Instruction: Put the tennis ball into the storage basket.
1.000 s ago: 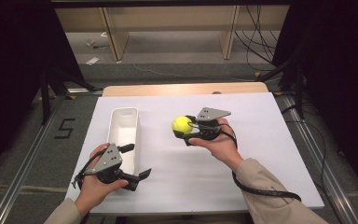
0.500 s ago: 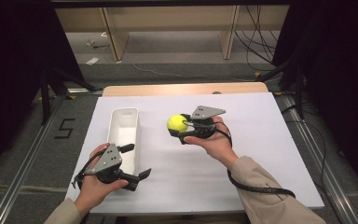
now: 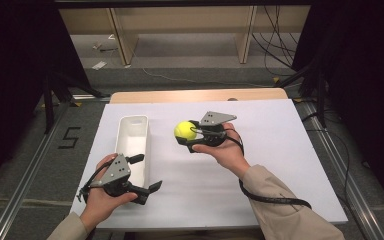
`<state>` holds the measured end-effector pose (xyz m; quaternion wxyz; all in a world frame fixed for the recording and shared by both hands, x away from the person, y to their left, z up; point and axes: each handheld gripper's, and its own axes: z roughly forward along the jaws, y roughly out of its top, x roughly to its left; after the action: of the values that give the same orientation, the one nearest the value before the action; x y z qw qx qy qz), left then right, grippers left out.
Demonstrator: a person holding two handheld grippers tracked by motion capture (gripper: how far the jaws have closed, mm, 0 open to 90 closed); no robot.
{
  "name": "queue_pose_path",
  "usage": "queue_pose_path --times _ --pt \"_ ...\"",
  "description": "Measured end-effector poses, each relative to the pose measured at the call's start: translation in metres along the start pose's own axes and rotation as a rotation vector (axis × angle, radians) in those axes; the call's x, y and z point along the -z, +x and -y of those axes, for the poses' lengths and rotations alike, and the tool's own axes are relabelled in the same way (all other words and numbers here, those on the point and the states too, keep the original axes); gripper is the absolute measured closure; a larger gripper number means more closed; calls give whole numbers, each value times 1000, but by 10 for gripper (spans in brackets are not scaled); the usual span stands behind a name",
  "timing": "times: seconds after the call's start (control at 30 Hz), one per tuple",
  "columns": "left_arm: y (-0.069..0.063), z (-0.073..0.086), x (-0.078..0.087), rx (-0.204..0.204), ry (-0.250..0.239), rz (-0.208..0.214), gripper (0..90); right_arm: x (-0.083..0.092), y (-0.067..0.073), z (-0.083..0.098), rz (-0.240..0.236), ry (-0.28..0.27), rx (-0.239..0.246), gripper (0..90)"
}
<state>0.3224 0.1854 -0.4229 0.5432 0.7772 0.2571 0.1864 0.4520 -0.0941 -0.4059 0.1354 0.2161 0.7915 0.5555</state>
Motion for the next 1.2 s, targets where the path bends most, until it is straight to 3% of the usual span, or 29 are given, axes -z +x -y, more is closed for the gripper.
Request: queue_pose_path --times 1.2 --pt "0 0 0 -2 -1 3 4 -22 5 -12 -31 -16 8 271"
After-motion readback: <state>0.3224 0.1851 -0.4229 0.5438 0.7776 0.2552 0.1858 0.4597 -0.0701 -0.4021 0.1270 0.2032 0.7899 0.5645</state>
